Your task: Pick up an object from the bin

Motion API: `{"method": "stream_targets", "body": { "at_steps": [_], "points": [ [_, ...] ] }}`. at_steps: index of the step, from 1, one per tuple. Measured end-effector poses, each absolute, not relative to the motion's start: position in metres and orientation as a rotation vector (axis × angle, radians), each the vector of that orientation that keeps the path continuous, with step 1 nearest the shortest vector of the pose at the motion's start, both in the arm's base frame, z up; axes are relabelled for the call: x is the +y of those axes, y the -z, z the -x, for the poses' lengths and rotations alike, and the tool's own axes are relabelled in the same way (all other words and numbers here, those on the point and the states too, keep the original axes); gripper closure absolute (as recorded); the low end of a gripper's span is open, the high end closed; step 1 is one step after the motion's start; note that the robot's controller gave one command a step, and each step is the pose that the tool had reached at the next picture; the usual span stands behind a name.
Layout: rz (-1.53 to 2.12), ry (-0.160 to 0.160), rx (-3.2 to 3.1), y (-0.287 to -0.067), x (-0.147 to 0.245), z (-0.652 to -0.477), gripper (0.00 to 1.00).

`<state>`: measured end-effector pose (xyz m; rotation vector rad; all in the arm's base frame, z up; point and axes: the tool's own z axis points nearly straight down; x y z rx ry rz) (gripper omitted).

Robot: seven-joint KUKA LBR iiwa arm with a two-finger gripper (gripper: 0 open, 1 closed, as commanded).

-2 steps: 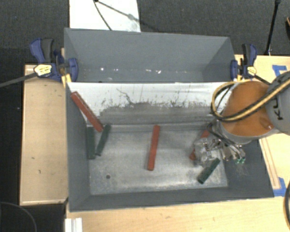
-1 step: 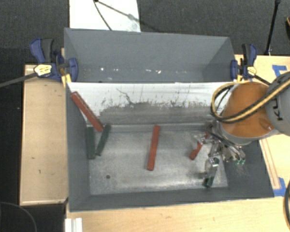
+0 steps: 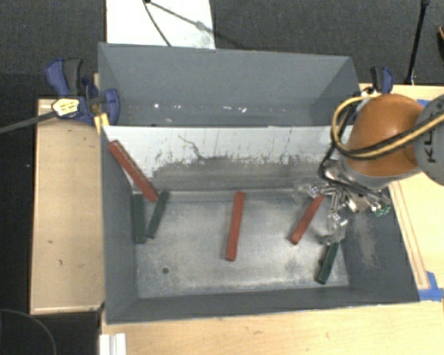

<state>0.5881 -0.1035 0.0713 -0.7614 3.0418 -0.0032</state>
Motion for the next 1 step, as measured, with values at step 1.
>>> {"method": "stream_targets", "body": {
  "at_steps": [1],
  "points": [
    [0.758,-0.002,3.043,-0.0711,-0.1014,-0.5877,1.0]
  ]
}}
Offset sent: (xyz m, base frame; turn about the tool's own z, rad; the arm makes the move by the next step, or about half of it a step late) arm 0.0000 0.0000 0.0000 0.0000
